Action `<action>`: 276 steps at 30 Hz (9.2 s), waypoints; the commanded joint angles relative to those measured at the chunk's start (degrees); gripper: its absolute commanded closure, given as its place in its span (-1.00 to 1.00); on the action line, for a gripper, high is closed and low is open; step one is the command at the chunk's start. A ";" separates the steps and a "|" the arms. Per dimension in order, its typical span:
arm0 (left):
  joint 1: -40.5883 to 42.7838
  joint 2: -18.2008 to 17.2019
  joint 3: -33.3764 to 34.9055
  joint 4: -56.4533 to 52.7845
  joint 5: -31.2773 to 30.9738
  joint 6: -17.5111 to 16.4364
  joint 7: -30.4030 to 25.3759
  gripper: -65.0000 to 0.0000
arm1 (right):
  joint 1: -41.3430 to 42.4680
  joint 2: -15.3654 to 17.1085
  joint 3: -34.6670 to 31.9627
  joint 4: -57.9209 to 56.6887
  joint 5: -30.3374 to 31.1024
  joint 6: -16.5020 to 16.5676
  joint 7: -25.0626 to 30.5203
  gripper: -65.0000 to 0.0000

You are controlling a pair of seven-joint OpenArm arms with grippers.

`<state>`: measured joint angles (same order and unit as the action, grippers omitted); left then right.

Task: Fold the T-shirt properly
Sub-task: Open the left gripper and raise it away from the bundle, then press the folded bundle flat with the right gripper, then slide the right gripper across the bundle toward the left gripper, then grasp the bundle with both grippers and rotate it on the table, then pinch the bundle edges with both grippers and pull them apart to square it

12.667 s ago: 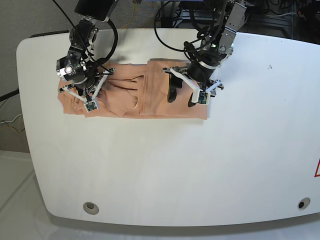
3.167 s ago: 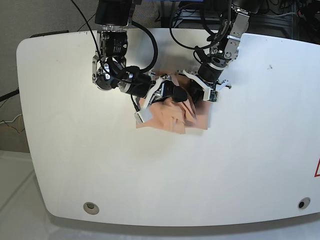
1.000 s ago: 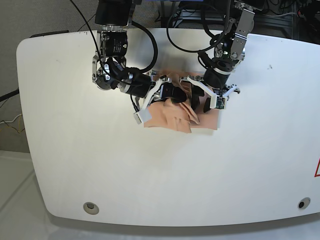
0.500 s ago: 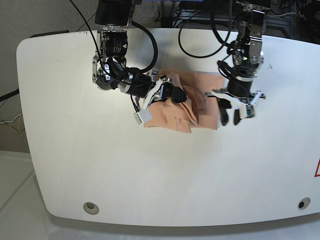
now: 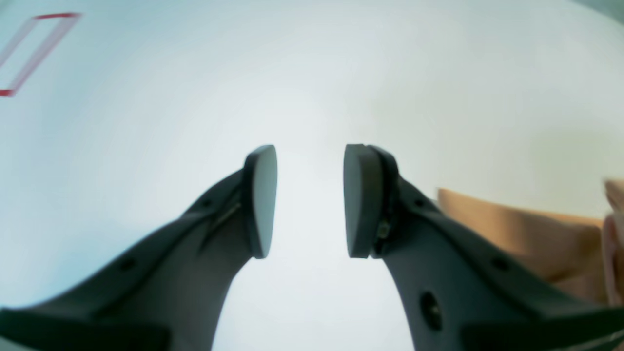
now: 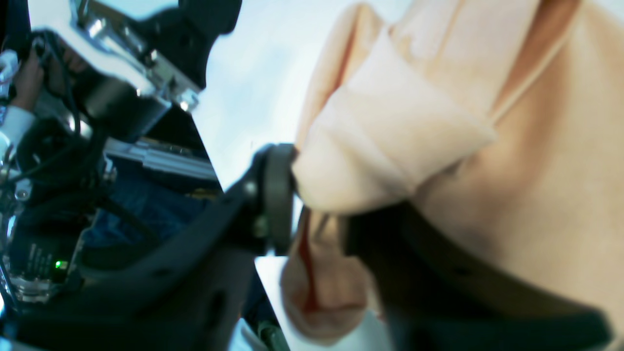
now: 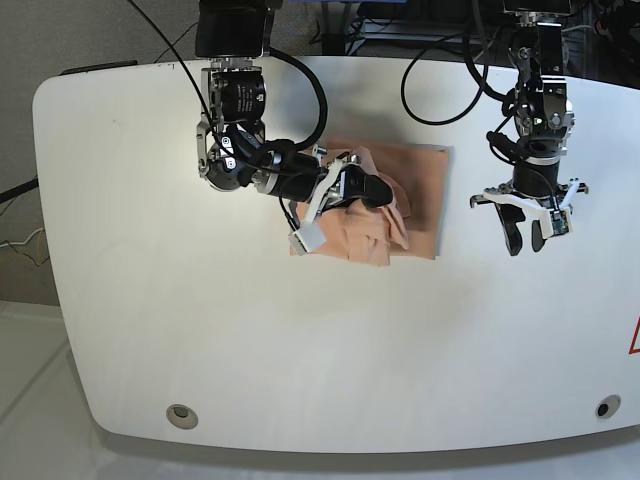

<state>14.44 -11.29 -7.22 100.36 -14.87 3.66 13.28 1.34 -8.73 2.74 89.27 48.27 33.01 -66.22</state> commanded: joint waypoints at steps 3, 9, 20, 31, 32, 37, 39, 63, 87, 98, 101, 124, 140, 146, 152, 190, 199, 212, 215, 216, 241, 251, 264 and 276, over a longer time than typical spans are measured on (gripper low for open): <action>-0.41 -0.27 -0.47 0.87 0.06 -0.36 -1.54 0.33 | 0.90 -0.27 -0.68 0.79 1.79 0.44 0.85 0.09; -0.41 -0.18 -0.29 0.87 0.06 -0.36 -1.54 0.33 | 0.99 -0.27 -2.52 0.79 1.79 0.44 0.77 -0.13; -0.41 -0.10 -0.20 0.79 -0.03 -0.36 -1.54 0.33 | 3.53 -0.27 -9.12 0.79 1.88 0.44 0.50 -0.14; -0.41 -0.10 -0.20 0.79 -0.03 -0.36 -1.45 0.33 | 6.70 -0.27 -14.48 -4.13 1.79 0.44 0.50 -0.14; -0.41 -0.10 -0.20 0.79 -0.03 -0.36 -1.45 0.33 | 6.88 -0.27 -14.66 -4.57 1.79 0.44 0.50 -0.14; 0.11 -0.10 -0.12 0.79 0.06 -0.36 -1.45 0.33 | 7.32 0.16 -14.66 -4.04 2.15 0.44 0.50 -0.14; 0.29 -0.10 -0.12 0.79 0.06 -0.36 -1.45 0.33 | 7.40 1.65 -14.22 -2.20 2.23 0.44 0.77 -0.14; 0.38 -0.10 2.78 0.79 0.15 -0.36 -1.45 0.33 | 5.91 9.92 -7.27 7.91 1.62 0.44 5.95 0.88; 1.96 -0.18 2.78 0.79 0.15 -0.36 -1.63 0.33 | 4.68 10.27 -7.27 6.07 -11.39 0.44 6.57 0.87; 2.05 -0.18 2.70 0.79 0.15 -0.36 -1.54 0.33 | 3.36 8.86 -7.27 6.07 -17.19 0.44 6.57 0.87; 2.05 -0.18 2.61 0.79 0.15 -0.36 -1.54 0.33 | 3.01 7.90 -7.27 6.07 -20.01 0.44 6.57 0.87; 2.93 -0.36 2.52 0.79 0.15 -0.36 -1.81 0.33 | 1.86 3.06 -9.20 5.54 -28.62 0.61 8.15 0.86; 3.63 -0.45 2.52 0.79 0.15 -0.36 -1.89 0.33 | 1.78 1.30 -14.74 -2.73 -28.36 0.52 14.57 0.86; 3.63 -0.45 2.43 0.79 0.15 -0.36 -1.89 0.33 | 2.13 -0.27 -15.71 -2.73 -28.36 0.52 14.57 0.86; 3.63 -0.45 2.43 0.79 0.15 -0.36 -1.89 0.33 | 3.71 -0.27 -20.19 -2.81 -28.27 0.52 14.66 0.86; 2.93 -0.18 13.42 4.04 0.15 0.08 -1.45 0.91 | 10.66 3.33 -13.69 5.98 -28.62 -5.37 15.36 0.88; 2.93 -0.18 21.33 4.04 0.15 6.14 2.41 0.96 | 14.52 7.72 -13.34 -0.18 -28.36 -6.69 15.36 0.87; 3.98 -0.01 30.56 3.78 -0.12 13.97 2.68 0.96 | 16.55 8.07 -13.60 -7.03 -28.62 -6.25 15.89 0.87; 4.07 0.96 31.71 3.69 -0.12 14.14 2.68 0.96 | 16.90 8.07 -13.78 -8.88 -28.62 -6.25 17.20 0.87; 4.07 1.40 31.80 3.69 -0.12 14.14 2.68 0.96 | 16.99 8.07 -13.86 -9.49 -28.62 -6.25 17.73 0.87; 3.10 4.12 26.34 -6.25 -0.20 13.97 2.50 0.96 | 16.99 11.76 -16.68 -19.08 -28.62 -6.60 23.97 0.88; 1.17 2.98 23.53 -6.42 -0.20 13.88 2.50 0.96 | 11.01 12.73 -16.24 -14.51 -28.62 -7.92 23.97 0.98; -3.23 2.28 23.62 -6.42 -0.03 13.79 2.50 0.96 | 1.95 10.45 -15.36 -4.48 -28.62 -15.48 23.97 0.98; -7.71 2.37 23.80 -7.83 0.06 8.25 2.50 0.96 | -2.44 10.27 -15.36 2.02 -28.36 -25.76 24.06 0.98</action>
<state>7.99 -8.95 16.64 92.33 -15.27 13.21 17.08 -1.19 1.63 -12.69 88.90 19.68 8.86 -42.68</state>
